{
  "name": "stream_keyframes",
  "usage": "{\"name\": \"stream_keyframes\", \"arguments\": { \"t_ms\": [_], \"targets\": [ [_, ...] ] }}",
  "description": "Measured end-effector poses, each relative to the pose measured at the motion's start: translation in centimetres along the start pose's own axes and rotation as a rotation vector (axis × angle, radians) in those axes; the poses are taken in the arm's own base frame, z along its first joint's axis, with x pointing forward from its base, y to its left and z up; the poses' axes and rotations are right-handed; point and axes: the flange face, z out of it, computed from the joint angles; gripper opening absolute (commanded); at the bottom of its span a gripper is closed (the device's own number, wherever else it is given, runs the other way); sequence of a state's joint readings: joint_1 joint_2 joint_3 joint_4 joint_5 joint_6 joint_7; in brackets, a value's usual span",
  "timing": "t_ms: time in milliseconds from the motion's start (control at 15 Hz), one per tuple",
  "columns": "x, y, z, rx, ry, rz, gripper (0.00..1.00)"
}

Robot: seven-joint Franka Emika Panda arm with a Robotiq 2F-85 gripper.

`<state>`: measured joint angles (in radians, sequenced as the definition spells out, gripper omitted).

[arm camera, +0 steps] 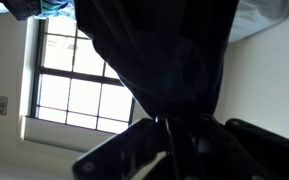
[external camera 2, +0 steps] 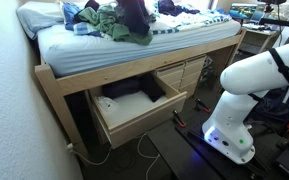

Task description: Put the black shirt in the open drawer

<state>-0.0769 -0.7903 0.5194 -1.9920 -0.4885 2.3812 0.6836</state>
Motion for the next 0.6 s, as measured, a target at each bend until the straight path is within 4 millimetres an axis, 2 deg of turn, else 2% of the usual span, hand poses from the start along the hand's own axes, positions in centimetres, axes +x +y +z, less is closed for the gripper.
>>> {"name": "stream_keyframes", "arguments": {
  "t_ms": [133,267,400,600],
  "targets": [
    [1.0,0.1,-2.9,-0.022,0.028,-0.012,0.02],
    [1.6,0.1,-4.8,-0.033,0.05,-0.023,0.02],
    [1.9,0.0,-5.9,-0.041,0.065,-0.029,0.02],
    [2.0,0.2,-6.1,-0.054,0.065,-0.034,0.02]
  ]
}}
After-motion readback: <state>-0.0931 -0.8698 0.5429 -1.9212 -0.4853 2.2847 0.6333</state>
